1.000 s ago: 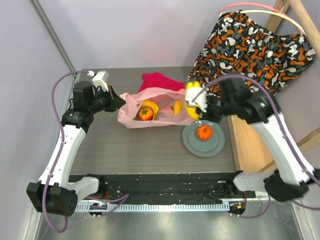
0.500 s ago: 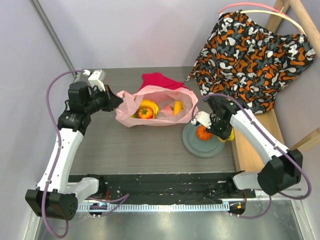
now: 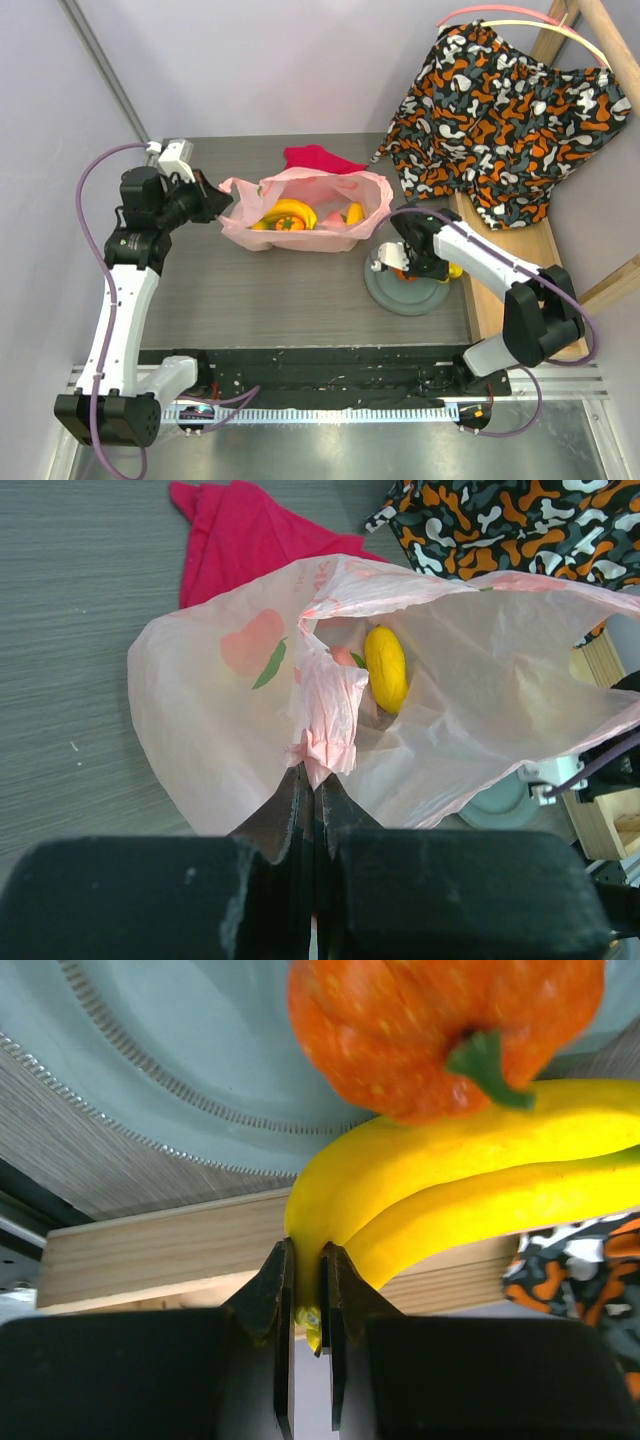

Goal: Take the fake fruits out of the plastic bag
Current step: Place the fake fruit on the plate, then take out the fake fruit from the plastic bag.

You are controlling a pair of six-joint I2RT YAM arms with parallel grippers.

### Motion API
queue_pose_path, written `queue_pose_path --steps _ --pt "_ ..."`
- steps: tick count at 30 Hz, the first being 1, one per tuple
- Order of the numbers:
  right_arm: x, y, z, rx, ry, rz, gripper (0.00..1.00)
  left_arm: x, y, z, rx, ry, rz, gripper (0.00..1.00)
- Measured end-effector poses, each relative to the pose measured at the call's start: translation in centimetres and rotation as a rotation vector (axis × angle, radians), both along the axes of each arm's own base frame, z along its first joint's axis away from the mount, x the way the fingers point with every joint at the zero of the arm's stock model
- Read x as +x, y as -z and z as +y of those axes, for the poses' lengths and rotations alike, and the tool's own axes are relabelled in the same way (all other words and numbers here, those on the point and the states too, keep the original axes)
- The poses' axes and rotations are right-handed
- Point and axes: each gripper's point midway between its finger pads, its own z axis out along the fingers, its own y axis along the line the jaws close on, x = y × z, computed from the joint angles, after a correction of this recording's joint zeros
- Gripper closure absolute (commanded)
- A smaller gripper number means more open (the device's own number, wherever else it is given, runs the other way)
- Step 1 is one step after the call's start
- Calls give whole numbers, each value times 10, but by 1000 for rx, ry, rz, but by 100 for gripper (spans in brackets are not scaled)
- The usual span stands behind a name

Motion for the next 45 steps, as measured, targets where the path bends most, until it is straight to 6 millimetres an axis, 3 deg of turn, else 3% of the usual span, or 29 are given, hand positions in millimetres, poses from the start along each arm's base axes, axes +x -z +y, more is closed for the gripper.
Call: queue_pose_path --steps 4,7,8,11,12,15,19,26,28,30,41,43,45 --pt "-8 11 15 -77 -118 14 96 -1 -2 3 -3 -10 -5 100" --pt "-14 21 18 -187 -177 50 74 -2 -3 3 -5 -9 -7 100" --pt "-15 24 17 -225 -185 60 61 -2 -3 3 -6 -7 -8 100" --pt "-16 35 13 -294 -188 83 45 -3 -4 3 -7 -3 -10 100" --pt "-17 40 10 -312 -192 93 15 -3 -4 2 -8 -2 -11 100" --pt "-19 45 7 -344 -184 120 2 -4 -6 2 -9 1 -16 100" --pt "-11 32 27 -303 -160 128 0 -6 -8 2 -10 3 -23 100" --pt "18 -24 116 -40 -156 20 0 -7 -9 1 -12 9 -27 100" --pt "19 -34 132 10 -168 -1 1 -8 -9 0 -13 11 -27 100" --pt "15 -39 141 34 -183 -5 0 -8 -9 0 -13 12 -27 100" --pt "-9 -43 146 98 -186 92 0 -10 -9 -1 -7 28 -28 100" --pt "-7 -63 165 218 -200 81 0 -12 -8 0 9 34 -24 100" --pt "1 -99 191 399 -224 6 0 -16 -6 0 24 38 -16 100"
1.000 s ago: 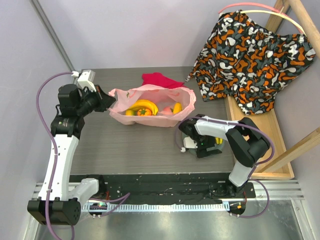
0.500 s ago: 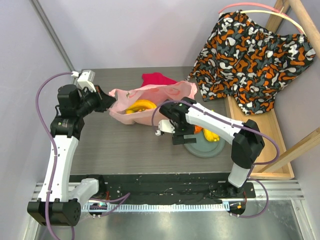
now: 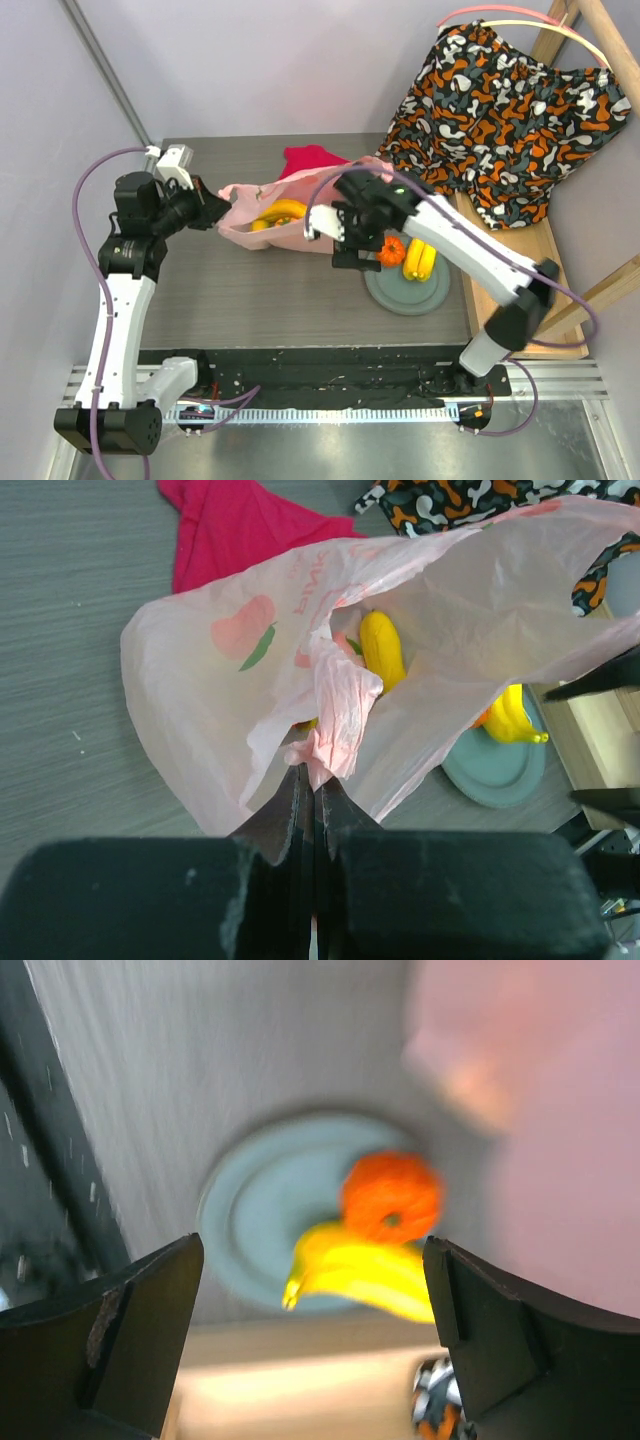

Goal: Take the fake fruits out of the plastic bag
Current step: Take out the fake fruit from the plastic bag.

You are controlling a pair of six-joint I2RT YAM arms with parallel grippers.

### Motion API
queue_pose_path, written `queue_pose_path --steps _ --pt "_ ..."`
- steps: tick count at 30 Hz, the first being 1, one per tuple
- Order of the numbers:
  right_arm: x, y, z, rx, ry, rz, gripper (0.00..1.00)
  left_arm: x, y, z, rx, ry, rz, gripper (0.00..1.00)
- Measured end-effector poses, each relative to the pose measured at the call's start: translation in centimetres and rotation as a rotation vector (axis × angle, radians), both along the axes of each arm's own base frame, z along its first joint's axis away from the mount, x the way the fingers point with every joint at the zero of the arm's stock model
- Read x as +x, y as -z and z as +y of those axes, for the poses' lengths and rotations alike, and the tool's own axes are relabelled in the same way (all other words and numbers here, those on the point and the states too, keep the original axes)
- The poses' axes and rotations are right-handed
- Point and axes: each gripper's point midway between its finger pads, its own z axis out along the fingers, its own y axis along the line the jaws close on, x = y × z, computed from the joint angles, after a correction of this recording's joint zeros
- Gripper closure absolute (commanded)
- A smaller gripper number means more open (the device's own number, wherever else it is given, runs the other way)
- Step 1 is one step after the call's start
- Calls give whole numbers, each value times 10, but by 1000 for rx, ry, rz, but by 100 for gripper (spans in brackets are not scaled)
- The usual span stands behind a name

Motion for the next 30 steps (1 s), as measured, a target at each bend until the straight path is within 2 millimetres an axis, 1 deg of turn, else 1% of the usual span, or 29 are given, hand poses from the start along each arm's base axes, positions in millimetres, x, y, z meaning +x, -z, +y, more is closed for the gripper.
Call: queue_pose_path --steps 2,3,4,5,6,7,8,9,10,12,14,15,16,18,19,20,21,22,24,25,26,27,28,30 --pt "5 -45 21 199 -2 -95 0 -6 3 0 9 6 11 100" --pt "6 -74 30 321 1 -160 0 -10 4 0 11 9 14 100" --pt "5 -97 35 410 0 -208 2 -14 7 0 10 12 19 100" --pt "3 -113 39 476 1 -240 4 -19 10 -1 10 15 29 100" --pt "3 -129 43 547 1 -273 7 -22 13 -1 10 17 36 100" --pt "4 -136 49 598 1 -289 12 -26 18 -1 9 20 46 100" --pt "4 -141 55 640 3 -296 15 -30 22 -2 8 24 59 100" --pt "7 -142 62 676 12 -294 18 -33 26 -2 7 27 70 100" --pt "12 -137 71 700 23 -284 24 -35 30 -3 4 32 85 100" --pt "24 -122 91 737 53 -258 30 -38 36 -3 -1 37 105 100" --pt "44 -88 115 741 105 -215 37 -39 41 -1 -9 31 124 100" --pt "53 -66 126 729 135 -191 39 -39 42 0 -11 25 128 100" --pt "60 -42 133 711 166 -168 40 -39 44 1 -13 23 133 100" --pt "68 1 141 667 222 -131 41 -39 46 2 -16 20 139 100" --pt "68 21 141 638 241 -114 41 -40 47 2 -17 19 142 100" --pt "64 36 139 612 256 -96 42 -40 47 2 -19 19 142 100" --pt "57 52 136 584 263 -79 42 -40 48 2 -20 19 144 100" --pt "44 66 132 553 266 -51 41 -41 48 2 -20 19 143 100" --pt "25 79 131 527 256 -21 41 -41 49 2 -20 19 142 100" --pt "16 81 129 521 257 -11 41 -43 49 2 -21 20 141 100" --pt "10 81 128 521 254 -10 41 -43 50 2 -22 21 143 100" --pt "7 75 129 531 255 -15 39 -44 51 2 -22 22 144 100" --pt "6 71 131 542 253 -21 38 -46 53 1 -22 22 146 100" --pt "15 59 133 576 273 -53 38 -49 58 1 -24 26 153 100"
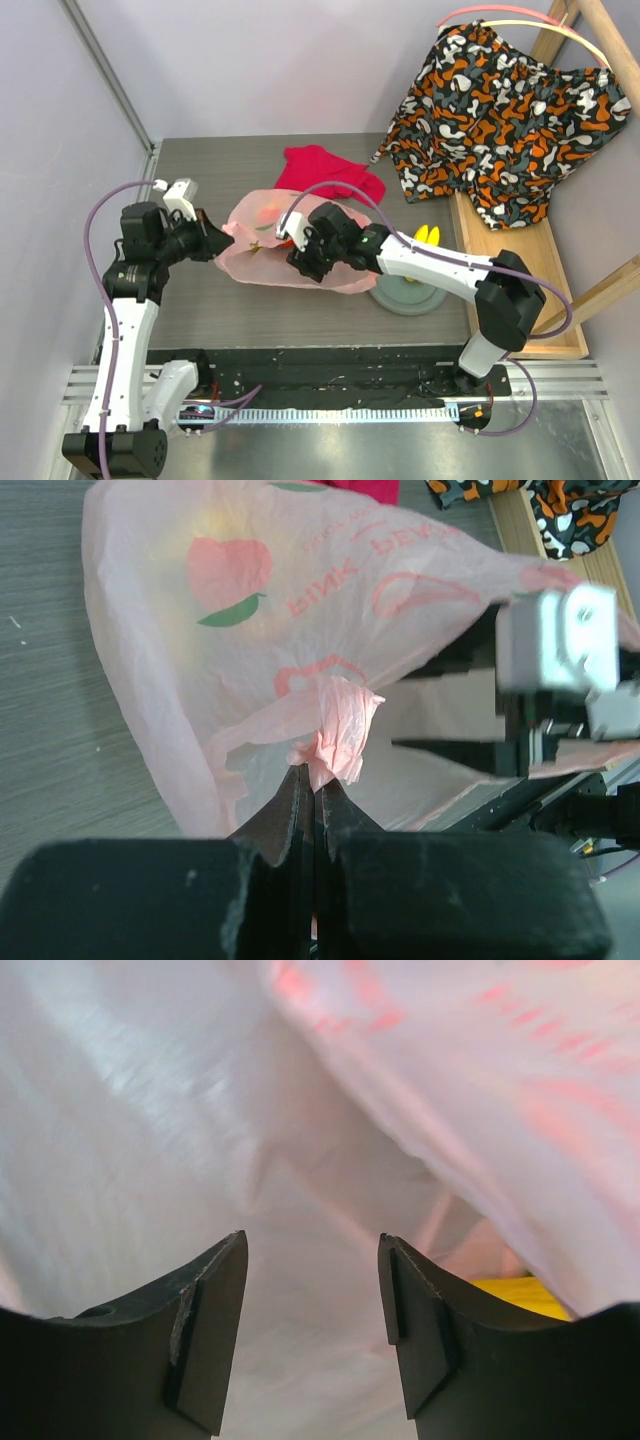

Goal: Take the fake fruits out of the plastic bag
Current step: Take out the fake fruit from the plastic bag.

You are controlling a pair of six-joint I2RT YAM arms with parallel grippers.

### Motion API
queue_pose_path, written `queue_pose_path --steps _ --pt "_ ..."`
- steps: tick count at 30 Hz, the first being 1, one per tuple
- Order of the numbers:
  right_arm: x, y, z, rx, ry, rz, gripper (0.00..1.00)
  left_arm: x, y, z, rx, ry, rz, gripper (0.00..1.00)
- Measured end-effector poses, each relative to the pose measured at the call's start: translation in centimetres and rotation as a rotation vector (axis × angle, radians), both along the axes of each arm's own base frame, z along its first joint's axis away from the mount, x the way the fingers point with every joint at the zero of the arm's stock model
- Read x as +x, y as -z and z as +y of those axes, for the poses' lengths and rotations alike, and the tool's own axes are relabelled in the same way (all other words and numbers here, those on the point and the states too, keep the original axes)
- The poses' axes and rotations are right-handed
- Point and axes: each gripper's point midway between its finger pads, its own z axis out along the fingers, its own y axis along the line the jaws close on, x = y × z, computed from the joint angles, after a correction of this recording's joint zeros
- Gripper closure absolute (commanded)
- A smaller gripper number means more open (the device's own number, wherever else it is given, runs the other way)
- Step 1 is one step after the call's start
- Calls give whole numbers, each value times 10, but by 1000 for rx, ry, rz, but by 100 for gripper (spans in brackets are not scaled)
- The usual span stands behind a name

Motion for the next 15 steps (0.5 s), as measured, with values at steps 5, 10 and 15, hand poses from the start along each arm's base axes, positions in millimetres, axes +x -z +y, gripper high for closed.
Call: queue_pose_path --steps 5,10,15 --pt "48 -26 5 59 92 -64 41 -8 11 -1 0 9 35 100" --pt "103 -21 6 90 210 -51 41 -12 15 0 18 24 45 100" --pt "144 6 0 79 304 0 41 -16 17 0 32 39 45 100"
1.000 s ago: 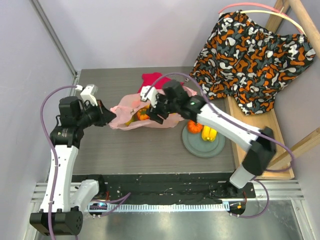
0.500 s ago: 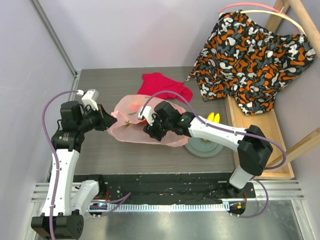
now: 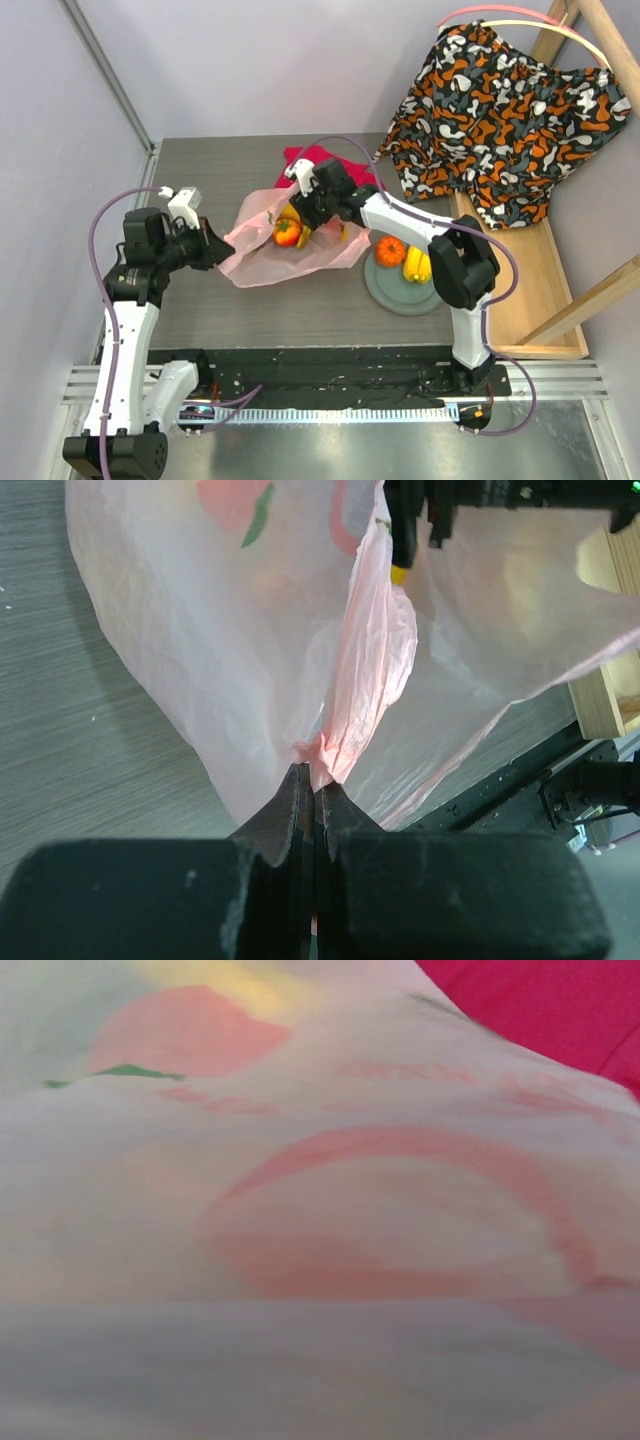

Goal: Take the fake fruits out of the plastic bag
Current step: Take out the fake fruit from the plastic bag.

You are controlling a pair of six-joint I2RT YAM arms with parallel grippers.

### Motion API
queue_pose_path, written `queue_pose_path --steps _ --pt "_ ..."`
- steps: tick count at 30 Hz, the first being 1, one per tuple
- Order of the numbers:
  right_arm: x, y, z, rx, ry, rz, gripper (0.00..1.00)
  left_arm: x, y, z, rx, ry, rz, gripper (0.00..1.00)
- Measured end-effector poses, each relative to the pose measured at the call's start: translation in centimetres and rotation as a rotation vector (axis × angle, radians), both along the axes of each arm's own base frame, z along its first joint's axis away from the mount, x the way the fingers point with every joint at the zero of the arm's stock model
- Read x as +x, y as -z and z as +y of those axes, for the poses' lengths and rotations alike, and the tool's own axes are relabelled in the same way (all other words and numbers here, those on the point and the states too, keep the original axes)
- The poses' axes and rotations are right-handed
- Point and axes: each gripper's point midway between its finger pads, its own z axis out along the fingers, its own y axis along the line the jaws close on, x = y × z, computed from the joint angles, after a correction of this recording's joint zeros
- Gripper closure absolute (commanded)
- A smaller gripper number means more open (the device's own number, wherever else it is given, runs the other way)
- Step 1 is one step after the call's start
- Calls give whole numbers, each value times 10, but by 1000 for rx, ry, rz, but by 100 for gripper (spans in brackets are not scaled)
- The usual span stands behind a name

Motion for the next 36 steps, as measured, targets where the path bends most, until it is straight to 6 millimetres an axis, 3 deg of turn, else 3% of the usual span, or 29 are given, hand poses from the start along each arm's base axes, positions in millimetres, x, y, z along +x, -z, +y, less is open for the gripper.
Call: queue_pose_path --steps 4,15,23,28,29,30,31,36 --pt "13 13 4 7 27 33 40 -3 2 -1 6 13 7 100" --pt "-10 28 14 38 79 155 38 -4 2 -2 0 20 11 100" --pt "-14 57 12 14 122 230 45 -4 2 -2 0 20 11 100" --pt "-13 66 9 4 152 248 59 -4 2 -2 -3 19 12 100" --pt "-12 66 9 6 160 250 77 -4 2 -2 -4 18 12 100" --pt "-11 67 9 7 170 251 84 -4 2 -2 -5 18 13 100" --pt "-8 68 7 5 179 249 99 -4 2 -2 -6 17 13 100" --pt "-1 67 2 19 229 261 99 -2 0 -3 -19 7 15 100"
